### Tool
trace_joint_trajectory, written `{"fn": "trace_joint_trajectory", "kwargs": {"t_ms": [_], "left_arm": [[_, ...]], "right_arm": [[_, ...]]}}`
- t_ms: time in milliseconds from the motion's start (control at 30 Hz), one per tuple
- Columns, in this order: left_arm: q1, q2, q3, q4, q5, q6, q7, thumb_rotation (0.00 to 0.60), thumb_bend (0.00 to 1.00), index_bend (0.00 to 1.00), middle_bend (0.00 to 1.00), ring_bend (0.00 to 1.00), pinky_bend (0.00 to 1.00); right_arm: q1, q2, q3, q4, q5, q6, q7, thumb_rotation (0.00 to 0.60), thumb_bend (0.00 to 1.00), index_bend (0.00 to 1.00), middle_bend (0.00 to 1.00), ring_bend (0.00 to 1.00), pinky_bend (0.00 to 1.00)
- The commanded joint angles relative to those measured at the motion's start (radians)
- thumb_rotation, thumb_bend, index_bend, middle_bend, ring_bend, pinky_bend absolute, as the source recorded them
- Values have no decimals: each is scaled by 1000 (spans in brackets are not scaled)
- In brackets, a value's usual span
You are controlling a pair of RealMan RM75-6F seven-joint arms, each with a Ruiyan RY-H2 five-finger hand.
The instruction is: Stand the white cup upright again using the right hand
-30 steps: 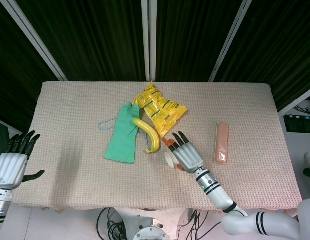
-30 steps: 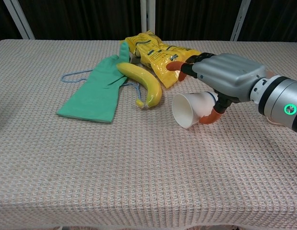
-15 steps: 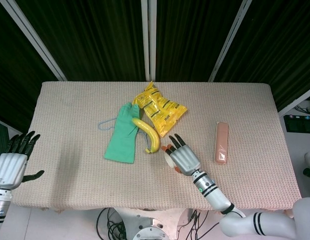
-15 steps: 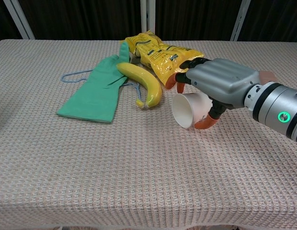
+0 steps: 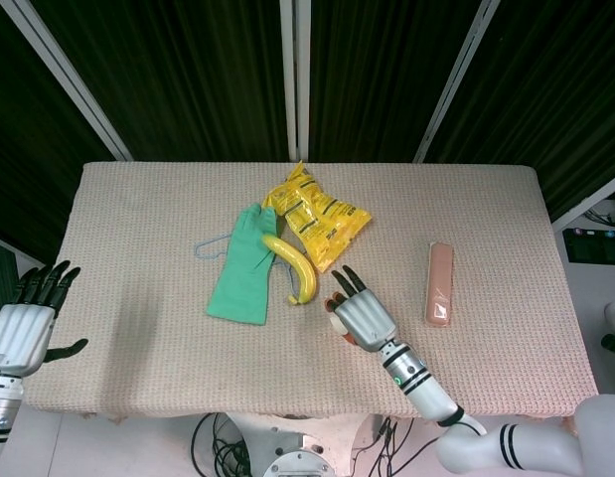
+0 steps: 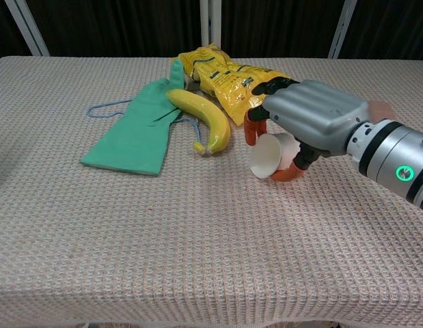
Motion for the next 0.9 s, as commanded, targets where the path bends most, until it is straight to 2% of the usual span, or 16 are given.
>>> {"fn": "trace_joint_trajectory", "kwargs": {"t_ms": [33,133,267,367,467,667,900], "left_arm": [[0,0,0,0,0,0,1,600,37,0,0,0,0],[-1,-2,1,1,-1,-2,4,600,37,0,0,0,0],[-3,-3,0,1,-4,-7,8,600,37,0,0,0,0],[-5,-6,1,1,-5,-10,12,600,37,0,0,0,0],[-7,-9,1,2,-6,-14,18,600,37,0,0,0,0],[-12,-17,4,4,-1,-21,31,600,37,0,0,0,0],[-9,-17,6,4,14,-7,27,600,37,0,0,0,0]], "right_arm": [[-18,13,16,-33,-28,20,142,600,120,461,458,61,0],[-48,20,42,-61,-29,30,396,600,121,461,456,61,0],[-88,45,67,-70,-11,-6,805,600,122,463,456,61,0],[-104,72,79,-63,1,-60,1053,600,124,466,456,61,0],[-107,95,82,-31,-22,-107,1241,600,133,468,457,61,0],[-101,116,68,48,-76,-170,1490,600,122,468,460,61,0],[-116,94,28,142,-151,-128,1540,600,105,466,460,61,0]]}}
